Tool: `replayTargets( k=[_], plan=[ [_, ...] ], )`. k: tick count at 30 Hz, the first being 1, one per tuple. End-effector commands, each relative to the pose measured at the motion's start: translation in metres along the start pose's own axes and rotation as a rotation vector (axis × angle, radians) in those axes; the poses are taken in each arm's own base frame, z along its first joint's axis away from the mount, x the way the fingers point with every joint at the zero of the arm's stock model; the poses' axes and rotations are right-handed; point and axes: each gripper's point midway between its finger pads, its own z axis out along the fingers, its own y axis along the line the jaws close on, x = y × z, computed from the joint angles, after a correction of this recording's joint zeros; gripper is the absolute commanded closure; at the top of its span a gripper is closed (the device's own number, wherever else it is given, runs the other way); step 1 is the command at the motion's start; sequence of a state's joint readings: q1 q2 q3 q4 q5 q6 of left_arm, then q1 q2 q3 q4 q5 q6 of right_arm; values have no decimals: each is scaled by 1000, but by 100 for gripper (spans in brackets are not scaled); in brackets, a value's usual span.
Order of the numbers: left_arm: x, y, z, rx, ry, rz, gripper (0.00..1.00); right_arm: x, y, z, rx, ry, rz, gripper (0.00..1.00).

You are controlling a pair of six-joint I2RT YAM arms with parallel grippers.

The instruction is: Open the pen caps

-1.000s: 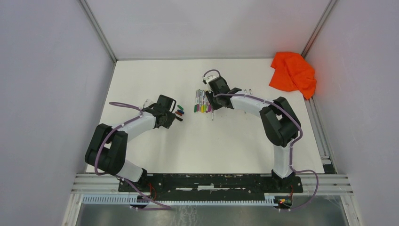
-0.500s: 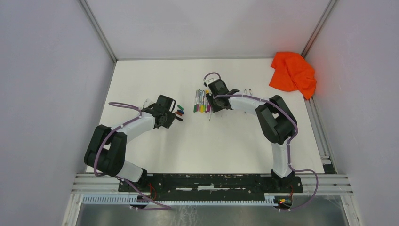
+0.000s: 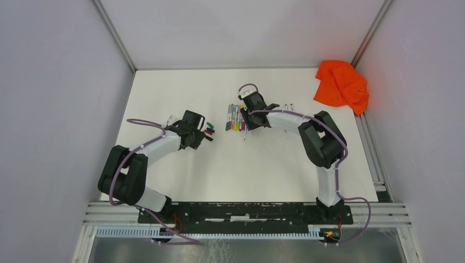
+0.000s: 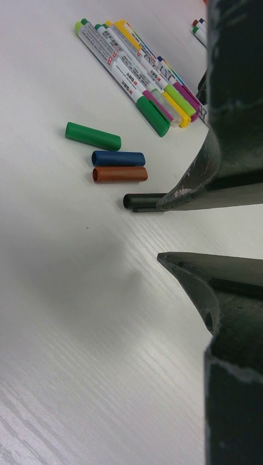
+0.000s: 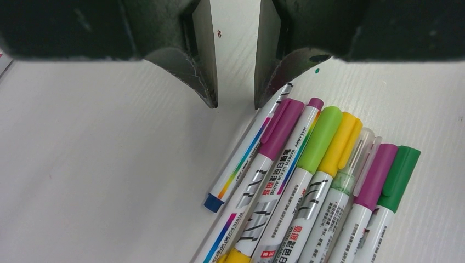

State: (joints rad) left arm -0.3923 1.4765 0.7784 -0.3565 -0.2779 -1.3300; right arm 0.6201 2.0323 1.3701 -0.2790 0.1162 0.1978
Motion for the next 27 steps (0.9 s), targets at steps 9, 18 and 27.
replayTargets(
  k=[9, 18, 27],
  plan=[
    [0, -7, -1, 40, 4, 29, 60, -33, 3, -25, 7, -100, 35, 65],
    [0, -9, -2, 45, 2, 31, 60, -30, 5, -11, 10, -76, 36, 64],
    [2, -11, -1, 52, 14, 33, 60, -25, 4, 1, 26, -45, 33, 64]
  ],
)
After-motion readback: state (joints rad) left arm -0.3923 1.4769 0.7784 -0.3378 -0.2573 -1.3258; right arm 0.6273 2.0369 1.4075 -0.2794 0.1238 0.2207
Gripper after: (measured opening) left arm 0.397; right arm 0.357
